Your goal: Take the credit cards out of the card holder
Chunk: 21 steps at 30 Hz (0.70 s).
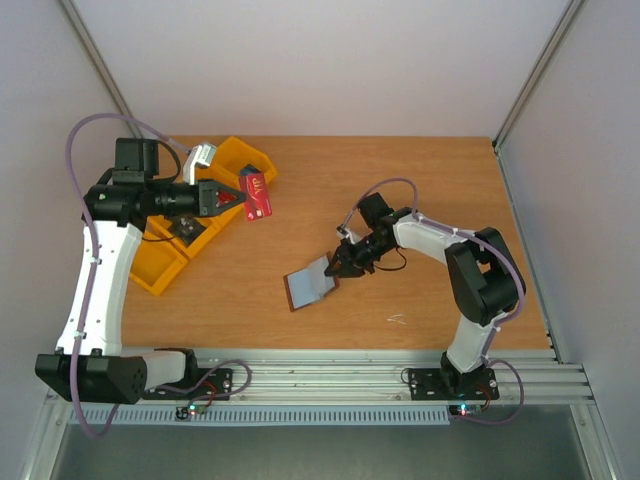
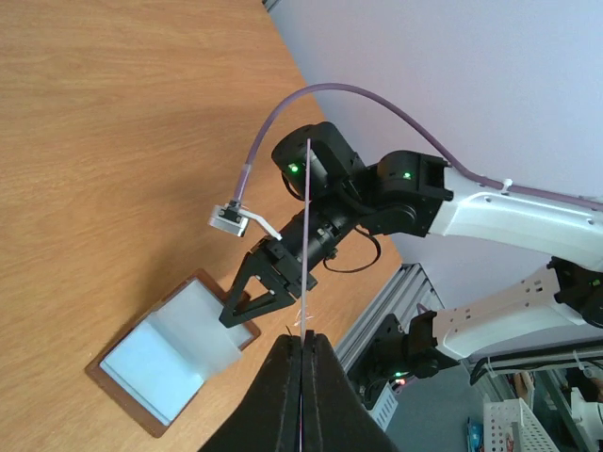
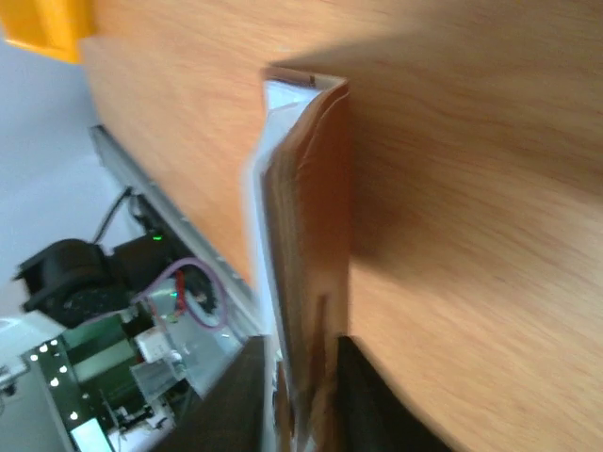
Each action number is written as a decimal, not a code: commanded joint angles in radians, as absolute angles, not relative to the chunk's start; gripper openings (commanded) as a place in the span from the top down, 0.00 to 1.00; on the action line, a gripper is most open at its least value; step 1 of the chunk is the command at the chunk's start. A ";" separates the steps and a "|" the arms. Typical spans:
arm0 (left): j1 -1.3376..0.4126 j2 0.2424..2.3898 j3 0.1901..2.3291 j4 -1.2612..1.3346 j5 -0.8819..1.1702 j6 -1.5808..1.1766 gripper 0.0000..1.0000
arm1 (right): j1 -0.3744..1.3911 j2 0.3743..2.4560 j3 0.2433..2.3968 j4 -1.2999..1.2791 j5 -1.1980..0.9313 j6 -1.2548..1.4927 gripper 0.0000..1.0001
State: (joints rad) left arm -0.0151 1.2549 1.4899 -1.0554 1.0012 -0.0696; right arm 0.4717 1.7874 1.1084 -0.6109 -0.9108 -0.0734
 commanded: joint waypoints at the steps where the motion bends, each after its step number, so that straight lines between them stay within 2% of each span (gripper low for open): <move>1: -0.012 1.232 1.486 -1.015 1.045 -0.072 1.00 | 0.430 1.789 1.154 -0.751 -0.724 -0.046 0.60; 3: -0.012 1.230 1.490 -1.020 1.080 -0.062 1.00 | 0.404 1.734 1.173 -0.818 -0.598 -0.045 0.47; 6: -0.012 1.220 1.486 -1.025 1.136 -0.047 1.00 | 0.387 1.620 1.249 -0.927 -0.414 -0.086 0.33; 9: -0.012 1.211 1.468 -1.042 1.190 -0.022 1.00 | 0.399 1.542 1.398 -1.015 -0.368 -0.205 0.27; 11: -0.021 1.209 1.458 -1.053 1.227 -0.005 1.00 | 0.443 1.513 1.524 -1.038 -0.482 -0.323 0.27; 13: -0.035 1.209 1.464 -1.080 1.266 0.040 1.00 | 0.477 1.503 1.623 -1.033 -0.753 -0.434 0.26; 16: -0.050 1.214 1.491 -1.158 1.324 0.131 1.00 | 0.496 1.513 1.674 -0.847 -1.174 -0.342 0.24; 18: -0.064 1.216 1.505 -1.199 1.332 0.193 1.00 | 0.529 1.530 1.694 -0.737 -1.232 -0.265 0.24; 21: -0.071 1.212 1.497 -1.208 1.328 0.227 1.00 | 0.585 1.560 1.738 -0.688 -1.209 -0.240 0.24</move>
State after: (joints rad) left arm -0.0597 1.2278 1.4773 -1.1553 1.2705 0.1230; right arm 0.5312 1.4952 1.7065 -0.8032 -1.0325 -0.2909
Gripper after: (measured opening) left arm 0.007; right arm 0.761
